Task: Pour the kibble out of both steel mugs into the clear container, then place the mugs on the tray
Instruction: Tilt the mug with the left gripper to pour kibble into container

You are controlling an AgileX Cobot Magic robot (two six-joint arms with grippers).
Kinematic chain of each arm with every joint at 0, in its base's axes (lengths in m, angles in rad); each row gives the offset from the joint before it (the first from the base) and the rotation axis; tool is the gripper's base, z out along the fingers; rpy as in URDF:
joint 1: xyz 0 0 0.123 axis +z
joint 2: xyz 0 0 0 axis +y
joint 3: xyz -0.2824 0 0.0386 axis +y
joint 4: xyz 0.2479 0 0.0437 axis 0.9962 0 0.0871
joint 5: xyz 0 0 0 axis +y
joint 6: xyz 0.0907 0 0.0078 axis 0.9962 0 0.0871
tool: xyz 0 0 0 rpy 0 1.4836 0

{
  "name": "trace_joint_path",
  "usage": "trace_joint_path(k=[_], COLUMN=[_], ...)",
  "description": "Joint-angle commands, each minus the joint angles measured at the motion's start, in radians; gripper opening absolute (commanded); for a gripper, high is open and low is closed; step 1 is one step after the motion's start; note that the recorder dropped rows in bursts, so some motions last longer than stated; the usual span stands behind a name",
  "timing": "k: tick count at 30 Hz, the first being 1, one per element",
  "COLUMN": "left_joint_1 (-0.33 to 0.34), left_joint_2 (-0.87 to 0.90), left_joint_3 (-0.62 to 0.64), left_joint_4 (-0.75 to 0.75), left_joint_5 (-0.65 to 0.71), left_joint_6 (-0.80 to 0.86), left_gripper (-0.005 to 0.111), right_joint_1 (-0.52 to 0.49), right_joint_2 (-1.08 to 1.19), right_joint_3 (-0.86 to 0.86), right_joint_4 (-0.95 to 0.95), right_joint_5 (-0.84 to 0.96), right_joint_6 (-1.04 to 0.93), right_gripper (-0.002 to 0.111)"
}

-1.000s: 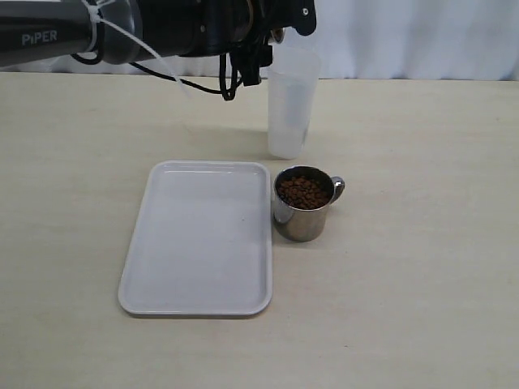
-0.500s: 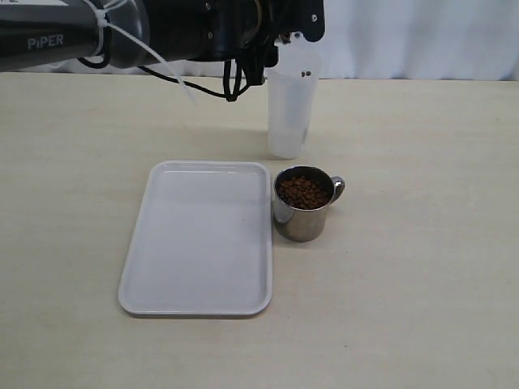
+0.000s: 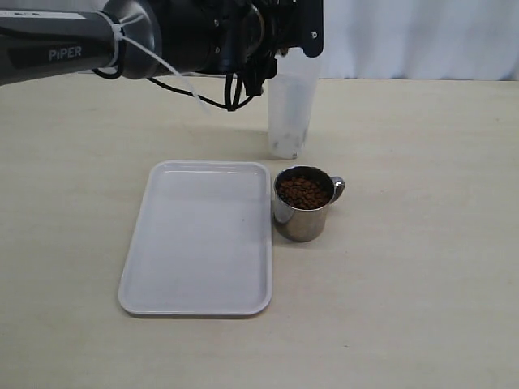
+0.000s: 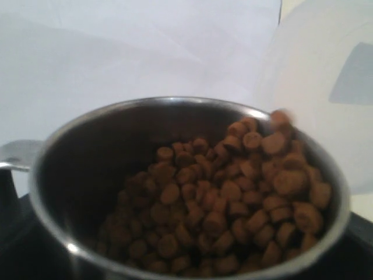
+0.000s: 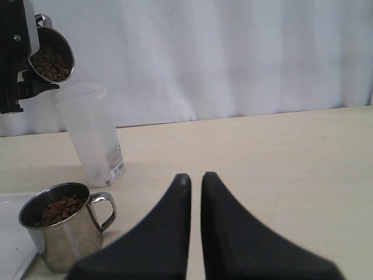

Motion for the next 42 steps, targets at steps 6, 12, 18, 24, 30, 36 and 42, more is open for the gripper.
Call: trace_joint_path(k=[6,12,18,24,30,36,42], left_joint_1=[0.0,0.0,0.0,0.0,0.0,0.0,-0.011], left_joint_2=[-0.009,-0.009,-0.009,-0.009,-0.009,-0.009,-0.009], left_joint_3=[-0.009,-0.009,-0.009,-0.009,-0.009,-0.009,-0.009], left_joint_4=[0.047,0.047,0.059,0.066,0.085,0.095,0.174], left_joint_5=[-0.003,0.003,0.015,0.023,0.073,0.066,0.075], left_joint_6=[-0.004,-0.007,-0.007,-0.007,-0.007,-0.011,-0.011], left_gripper=[0.0,0.0,0.0,0.0,0.0,0.0,0.0], right_joint_1=[0.003,0.003,0.003,0.003,0.003,0.003,0.003], right_joint_2=[-0.003,-0.003,-0.003,-0.003,-0.003,-0.003,-0.003], right_joint_3=[0.004,0.004,0.004,0.004,0.004,0.004,0.004], right_joint_4=[0.002,0.002,0.002,0.002,0.002,0.002,0.002], right_joint_5=[0.002,0.002,0.002,0.002,0.002,0.002,0.002], right_joint_6=[0.001,0.001,0.001,0.001,0.001,0.001,0.001], right_gripper=[0.005,0.005,0.005,0.005,0.005,0.005,0.005])
